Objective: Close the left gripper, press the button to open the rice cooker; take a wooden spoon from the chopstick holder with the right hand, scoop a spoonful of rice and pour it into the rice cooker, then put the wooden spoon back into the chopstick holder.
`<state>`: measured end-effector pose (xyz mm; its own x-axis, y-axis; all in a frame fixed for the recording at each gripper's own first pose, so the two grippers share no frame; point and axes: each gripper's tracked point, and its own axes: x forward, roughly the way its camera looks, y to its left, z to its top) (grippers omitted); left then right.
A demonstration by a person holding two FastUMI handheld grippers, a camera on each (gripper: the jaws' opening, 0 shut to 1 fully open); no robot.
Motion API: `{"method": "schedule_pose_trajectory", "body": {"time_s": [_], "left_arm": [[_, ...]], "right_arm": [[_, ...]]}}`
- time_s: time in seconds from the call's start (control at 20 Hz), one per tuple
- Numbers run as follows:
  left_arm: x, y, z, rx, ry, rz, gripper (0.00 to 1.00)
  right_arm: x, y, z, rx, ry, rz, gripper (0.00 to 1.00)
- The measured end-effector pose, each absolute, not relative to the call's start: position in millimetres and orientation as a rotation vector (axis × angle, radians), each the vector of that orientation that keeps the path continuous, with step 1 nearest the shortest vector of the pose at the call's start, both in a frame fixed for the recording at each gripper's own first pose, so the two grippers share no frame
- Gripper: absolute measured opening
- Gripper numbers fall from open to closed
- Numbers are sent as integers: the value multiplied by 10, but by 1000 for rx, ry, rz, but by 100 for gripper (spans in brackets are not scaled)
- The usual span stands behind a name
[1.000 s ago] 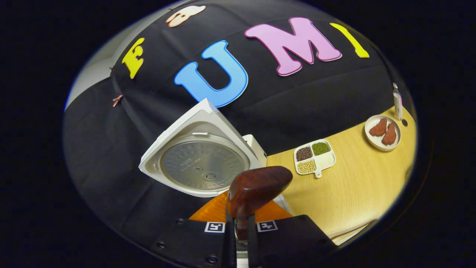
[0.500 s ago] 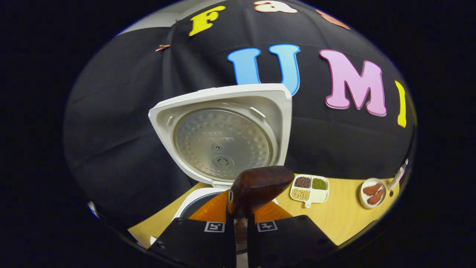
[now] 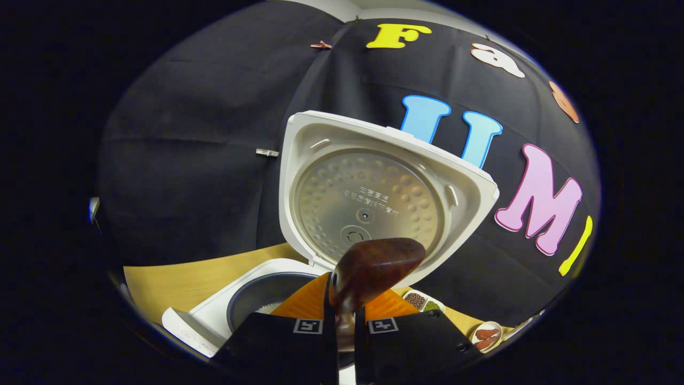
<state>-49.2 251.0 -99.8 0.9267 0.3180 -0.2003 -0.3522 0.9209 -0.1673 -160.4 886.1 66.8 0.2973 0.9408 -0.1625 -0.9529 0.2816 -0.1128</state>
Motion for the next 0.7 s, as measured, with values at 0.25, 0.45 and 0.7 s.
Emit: {"method": "schedule_pose_trajectory", "body": {"time_s": [0.25,0.45,0.7], "left_arm": [[-520,2503,-1036,-189,180,343,96],[-547,2470,-1092,-186,191,339,95],[-552,2455,-1094,-118,187,331,96]], "right_arm": [[-1593,8848,736,-145,108,1265,16],[-1378,8680,913,7,198,1206,16],[-1009,8188,1036,165,282,1152,16]]}}
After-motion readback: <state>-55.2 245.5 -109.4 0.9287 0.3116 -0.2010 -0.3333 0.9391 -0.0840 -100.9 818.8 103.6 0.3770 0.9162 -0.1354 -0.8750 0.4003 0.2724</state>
